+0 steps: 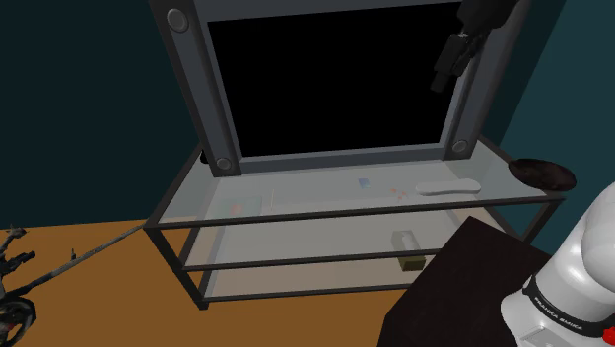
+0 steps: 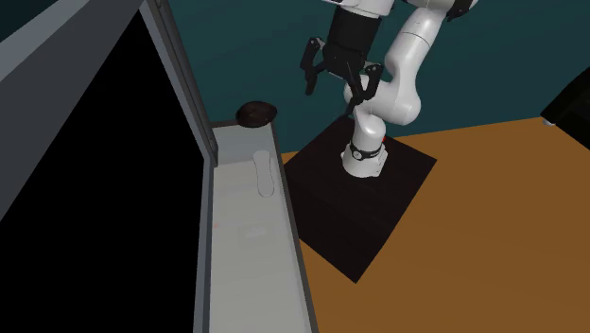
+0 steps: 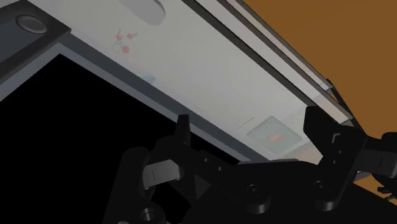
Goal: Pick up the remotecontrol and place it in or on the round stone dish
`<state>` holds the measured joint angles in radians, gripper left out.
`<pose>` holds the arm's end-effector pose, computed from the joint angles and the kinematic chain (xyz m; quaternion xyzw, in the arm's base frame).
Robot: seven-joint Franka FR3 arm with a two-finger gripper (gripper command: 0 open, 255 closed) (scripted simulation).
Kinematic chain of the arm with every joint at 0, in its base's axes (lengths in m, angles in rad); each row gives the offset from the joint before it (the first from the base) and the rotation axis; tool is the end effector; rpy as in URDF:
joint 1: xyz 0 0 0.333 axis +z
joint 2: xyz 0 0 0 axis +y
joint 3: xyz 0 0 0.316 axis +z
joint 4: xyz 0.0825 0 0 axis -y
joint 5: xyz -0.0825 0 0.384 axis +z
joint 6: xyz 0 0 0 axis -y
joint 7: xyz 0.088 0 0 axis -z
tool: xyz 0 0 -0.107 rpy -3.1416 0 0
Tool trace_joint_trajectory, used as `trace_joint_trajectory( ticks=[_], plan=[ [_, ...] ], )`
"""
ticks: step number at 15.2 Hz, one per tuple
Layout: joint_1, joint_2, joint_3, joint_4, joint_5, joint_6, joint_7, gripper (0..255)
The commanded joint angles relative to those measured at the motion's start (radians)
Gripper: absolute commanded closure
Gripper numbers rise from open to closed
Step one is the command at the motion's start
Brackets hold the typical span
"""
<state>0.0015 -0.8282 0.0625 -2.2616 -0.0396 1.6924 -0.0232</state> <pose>0.3041 0.0246 0.6605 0.9901 0.0360 0.1290 0.0413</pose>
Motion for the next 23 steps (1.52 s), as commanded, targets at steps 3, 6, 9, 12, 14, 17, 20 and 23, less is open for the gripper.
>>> trace_joint_trajectory(
  ticks=[3,6,9,12,14,17,20,23],
  plan=[
    [0.01,-0.021,-0.036,-0.068,-0.013,0.034,-0.063,0],
    [0.022,-0.044,-0.093,-0.161,-0.039,0.086,-0.157,0],
    [0.028,-0.056,-0.154,-0.243,-0.07,0.139,-0.253,0],
    [0.03,-0.054,-0.218,-0.315,-0.108,0.195,-0.35,0],
    [0.029,-0.043,-0.263,-0.356,-0.135,0.235,-0.416,0],
    [0.024,-0.013,-0.334,-0.408,-0.179,0.3,-0.516,0],
    [0.02,0.037,-0.408,-0.446,-0.224,0.371,-0.617,0],
    [0.02,0.108,-0.486,-0.471,-0.268,0.45,-0.719,0]
  ],
)
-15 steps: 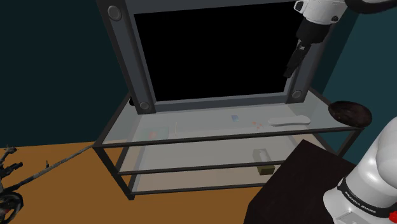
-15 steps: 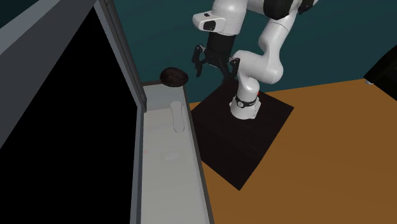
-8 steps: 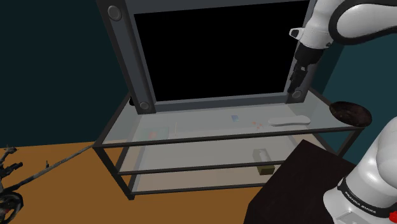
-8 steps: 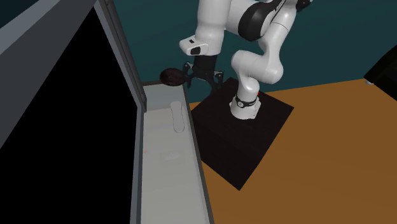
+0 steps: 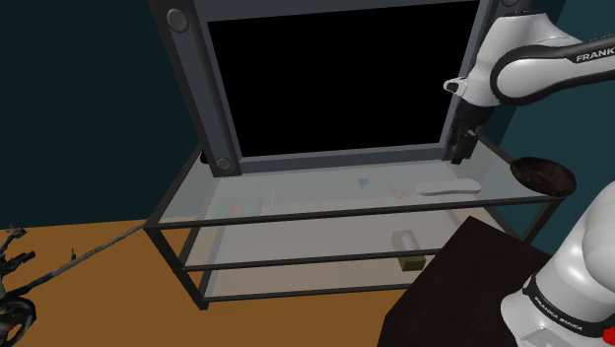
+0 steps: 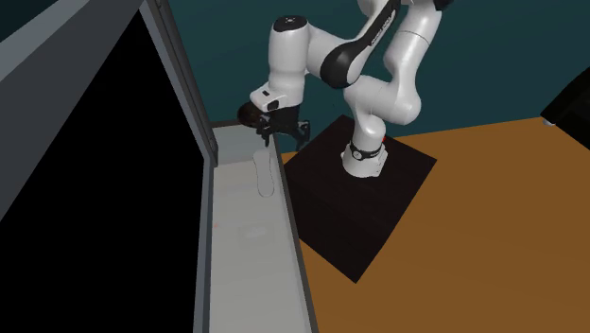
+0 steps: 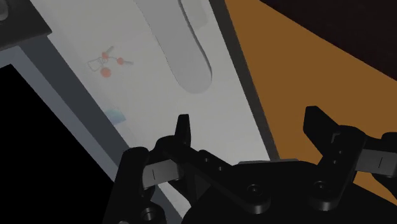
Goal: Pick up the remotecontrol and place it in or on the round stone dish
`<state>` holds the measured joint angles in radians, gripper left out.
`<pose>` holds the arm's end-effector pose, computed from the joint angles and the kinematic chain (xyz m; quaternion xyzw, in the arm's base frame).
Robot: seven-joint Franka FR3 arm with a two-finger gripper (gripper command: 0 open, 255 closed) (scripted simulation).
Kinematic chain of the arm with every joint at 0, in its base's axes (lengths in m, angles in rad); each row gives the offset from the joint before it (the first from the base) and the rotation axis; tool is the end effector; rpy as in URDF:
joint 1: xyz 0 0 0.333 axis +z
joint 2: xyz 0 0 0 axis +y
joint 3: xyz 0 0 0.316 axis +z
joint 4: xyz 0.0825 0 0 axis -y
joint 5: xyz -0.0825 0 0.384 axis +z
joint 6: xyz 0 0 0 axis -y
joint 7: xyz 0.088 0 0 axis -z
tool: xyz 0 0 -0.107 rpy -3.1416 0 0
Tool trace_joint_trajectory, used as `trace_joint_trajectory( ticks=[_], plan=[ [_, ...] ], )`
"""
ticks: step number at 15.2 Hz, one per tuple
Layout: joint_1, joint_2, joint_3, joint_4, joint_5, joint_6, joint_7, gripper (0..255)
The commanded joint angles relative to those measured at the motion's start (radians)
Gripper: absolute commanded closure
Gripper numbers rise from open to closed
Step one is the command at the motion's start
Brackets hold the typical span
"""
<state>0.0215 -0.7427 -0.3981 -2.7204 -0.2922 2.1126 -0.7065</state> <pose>0.3150 -0.1326 0.4321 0.9606 0.2723 0.0506 0.0230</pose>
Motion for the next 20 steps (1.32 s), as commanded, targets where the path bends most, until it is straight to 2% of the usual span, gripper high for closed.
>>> trace_joint_trajectory(
  ticks=[1,5,9,12,17,19,20],
  plan=[
    [0.001,0.051,-0.052,-0.017,-0.029,0.057,-0.07,0],
    [0.019,0.186,-0.162,-0.019,-0.069,0.176,-0.21,0],
    [0.065,0.354,-0.282,0.003,-0.069,0.302,-0.368,0],
    [0.127,0.504,-0.379,0.034,-0.012,0.4,-0.515,0],
    [0.167,0.6,-0.42,0.028,0.065,0.49,-0.585,0],
    [0.186,0.642,-0.434,0.023,0.111,0.529,-0.618,0],
    [0.202,0.677,-0.443,0.02,0.157,0.558,-0.651,0]
  ],
)
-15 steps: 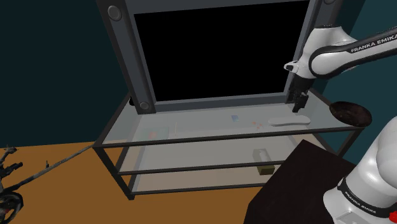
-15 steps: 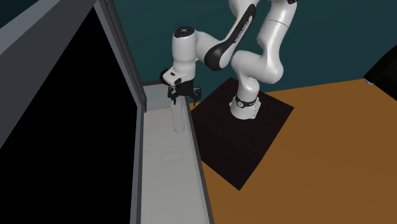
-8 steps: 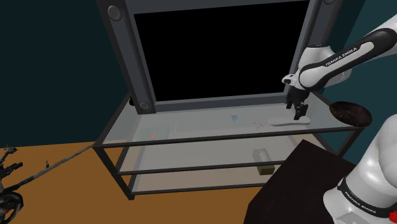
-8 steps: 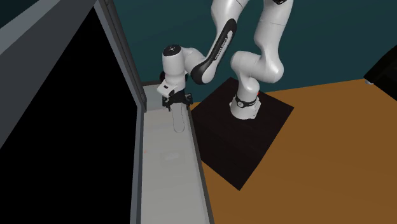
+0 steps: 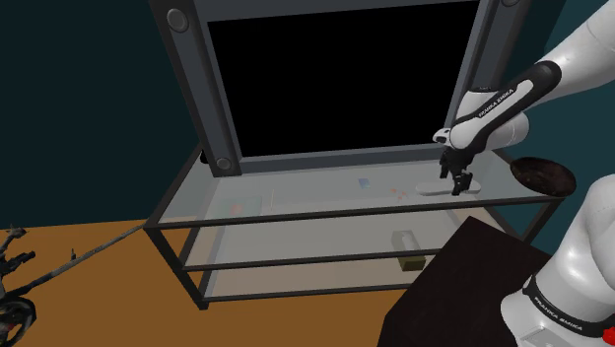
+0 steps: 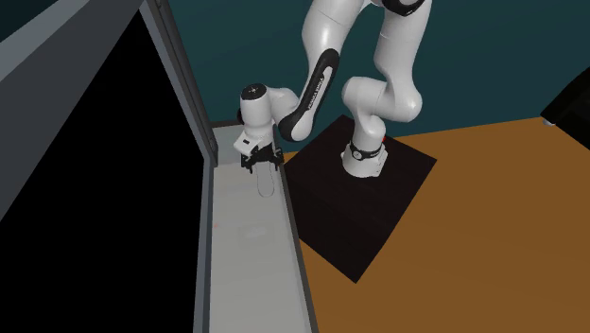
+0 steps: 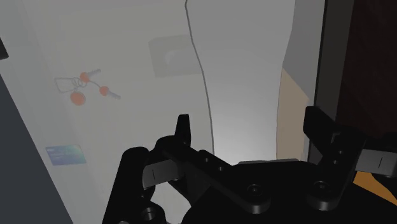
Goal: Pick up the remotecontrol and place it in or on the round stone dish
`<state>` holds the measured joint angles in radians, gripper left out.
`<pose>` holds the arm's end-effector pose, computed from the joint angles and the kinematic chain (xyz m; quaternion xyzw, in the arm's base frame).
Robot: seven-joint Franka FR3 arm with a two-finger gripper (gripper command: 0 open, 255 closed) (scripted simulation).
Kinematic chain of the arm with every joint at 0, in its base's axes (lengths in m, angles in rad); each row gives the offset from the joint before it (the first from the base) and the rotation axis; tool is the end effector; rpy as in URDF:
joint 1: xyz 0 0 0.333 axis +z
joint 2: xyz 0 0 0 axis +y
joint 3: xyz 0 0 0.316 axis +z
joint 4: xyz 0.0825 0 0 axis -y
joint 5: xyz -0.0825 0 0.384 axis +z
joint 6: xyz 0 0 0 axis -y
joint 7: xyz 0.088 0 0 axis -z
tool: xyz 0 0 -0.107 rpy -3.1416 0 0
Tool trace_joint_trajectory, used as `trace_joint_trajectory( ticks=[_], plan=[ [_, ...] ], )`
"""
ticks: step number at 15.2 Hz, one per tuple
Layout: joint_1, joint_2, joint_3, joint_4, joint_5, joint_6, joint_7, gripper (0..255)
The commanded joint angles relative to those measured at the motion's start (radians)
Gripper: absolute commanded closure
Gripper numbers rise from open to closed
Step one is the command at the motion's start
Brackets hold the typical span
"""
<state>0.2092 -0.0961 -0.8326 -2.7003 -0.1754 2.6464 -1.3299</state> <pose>0.3387 -0.2295 0.2521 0.9085 0.4178 -0.0009 0.0105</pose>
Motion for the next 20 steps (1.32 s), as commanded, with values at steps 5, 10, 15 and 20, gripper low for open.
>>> trace_joint_trajectory(
  ticks=[5,10,15,20],
  plan=[
    [0.013,0.031,-0.006,0.0,0.04,0.025,-0.028,0],
    [0.012,0.03,-0.006,0.0,0.04,0.025,-0.028,255],
    [0.013,0.031,-0.006,0.001,0.04,0.024,-0.028,255],
    [-0.003,-0.013,0.001,0.004,-0.016,-0.013,0.012,255]
  ],
)
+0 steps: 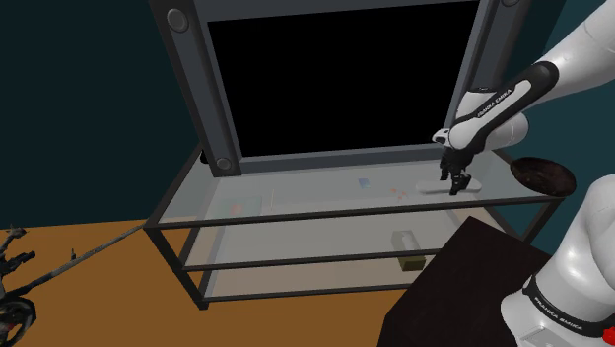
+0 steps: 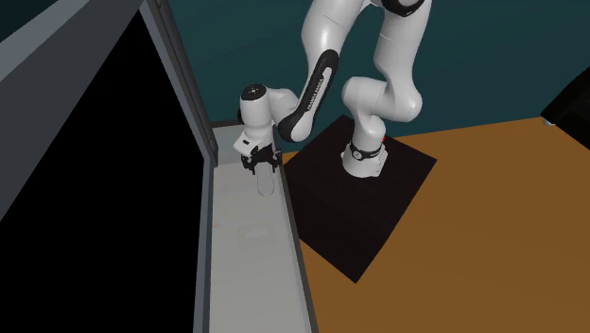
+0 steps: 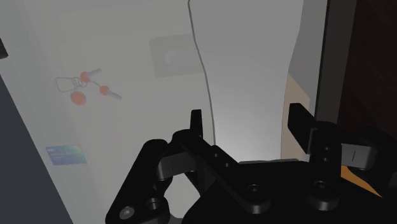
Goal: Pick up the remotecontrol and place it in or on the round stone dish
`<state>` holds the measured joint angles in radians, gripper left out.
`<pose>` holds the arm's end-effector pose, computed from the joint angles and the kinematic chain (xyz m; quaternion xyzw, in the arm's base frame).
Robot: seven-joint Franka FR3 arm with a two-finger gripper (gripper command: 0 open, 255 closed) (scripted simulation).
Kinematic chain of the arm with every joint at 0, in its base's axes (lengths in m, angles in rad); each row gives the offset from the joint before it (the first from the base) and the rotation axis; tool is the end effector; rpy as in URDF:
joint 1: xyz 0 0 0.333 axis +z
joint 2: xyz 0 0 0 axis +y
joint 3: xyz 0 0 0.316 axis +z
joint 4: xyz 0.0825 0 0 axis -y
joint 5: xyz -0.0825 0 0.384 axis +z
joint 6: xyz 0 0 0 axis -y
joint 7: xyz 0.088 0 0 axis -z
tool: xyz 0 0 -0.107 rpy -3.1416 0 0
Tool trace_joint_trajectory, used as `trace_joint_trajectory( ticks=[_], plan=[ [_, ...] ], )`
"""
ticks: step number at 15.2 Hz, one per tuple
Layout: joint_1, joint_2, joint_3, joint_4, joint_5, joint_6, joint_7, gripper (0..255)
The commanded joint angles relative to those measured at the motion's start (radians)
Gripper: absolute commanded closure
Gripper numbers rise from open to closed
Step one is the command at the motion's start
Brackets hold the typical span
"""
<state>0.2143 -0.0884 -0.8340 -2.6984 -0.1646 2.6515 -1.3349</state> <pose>0.3398 -0.2294 0.2510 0.9086 0.4175 -0.0006 0.0108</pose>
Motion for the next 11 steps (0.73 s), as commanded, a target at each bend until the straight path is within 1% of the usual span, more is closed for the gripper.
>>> trace_joint_trajectory(
  ticks=[1,5,11],
  plan=[
    [-0.016,-0.042,0.008,0.005,-0.051,-0.038,0.034,255],
    [-0.048,-0.118,0.035,0.017,-0.118,-0.115,0.083,255],
    [-0.084,-0.215,0.078,0.042,-0.172,-0.229,0.125,255]
  ],
)
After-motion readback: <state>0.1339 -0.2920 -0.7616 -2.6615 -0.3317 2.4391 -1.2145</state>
